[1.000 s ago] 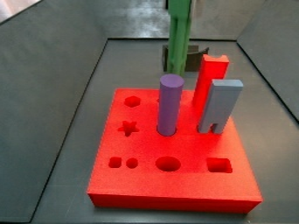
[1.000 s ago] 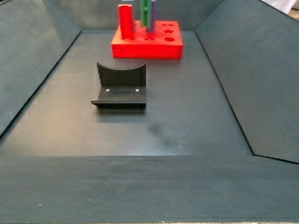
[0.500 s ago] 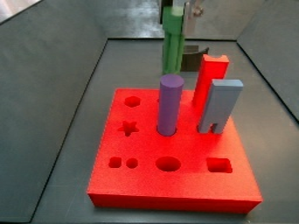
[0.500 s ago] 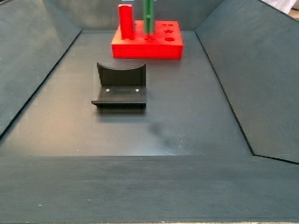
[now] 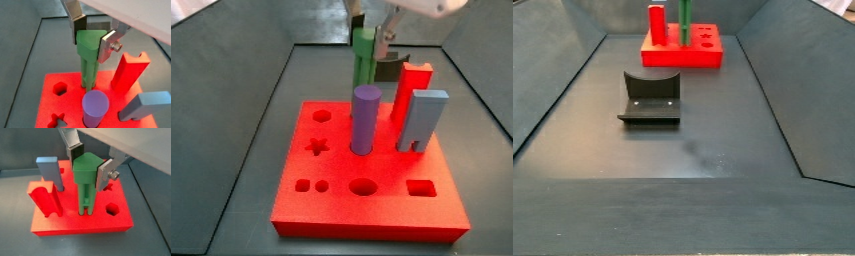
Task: Pick up the 3 prong object. Move up. Move to above the board. Insert the 3 prong object.
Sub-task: Insert the 3 prong object.
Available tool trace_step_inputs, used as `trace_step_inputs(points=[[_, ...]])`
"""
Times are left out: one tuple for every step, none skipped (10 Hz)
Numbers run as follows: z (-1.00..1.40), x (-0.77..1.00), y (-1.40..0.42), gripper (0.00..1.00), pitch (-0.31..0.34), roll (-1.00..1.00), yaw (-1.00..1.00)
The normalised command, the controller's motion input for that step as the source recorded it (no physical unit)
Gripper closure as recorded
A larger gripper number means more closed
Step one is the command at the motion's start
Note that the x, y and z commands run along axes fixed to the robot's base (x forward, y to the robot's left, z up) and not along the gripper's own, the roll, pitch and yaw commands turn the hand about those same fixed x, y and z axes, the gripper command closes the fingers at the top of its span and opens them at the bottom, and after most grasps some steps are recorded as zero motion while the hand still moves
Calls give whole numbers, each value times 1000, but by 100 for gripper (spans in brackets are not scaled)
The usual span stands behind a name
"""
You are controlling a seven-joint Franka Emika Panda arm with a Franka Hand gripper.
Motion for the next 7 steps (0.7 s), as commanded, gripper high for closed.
trace_step_inputs(points=[[-471,0,0,100,0,0,0],[-651,0,-9,100,-1,0,0],[-583,23,0,100,0,0,0],[-454,100,0,100,0,0,0],[-289,100,0,100,7,7,0],[-54,0,0,100,-74,0,0],[0,0,0,100,0,0,0]])
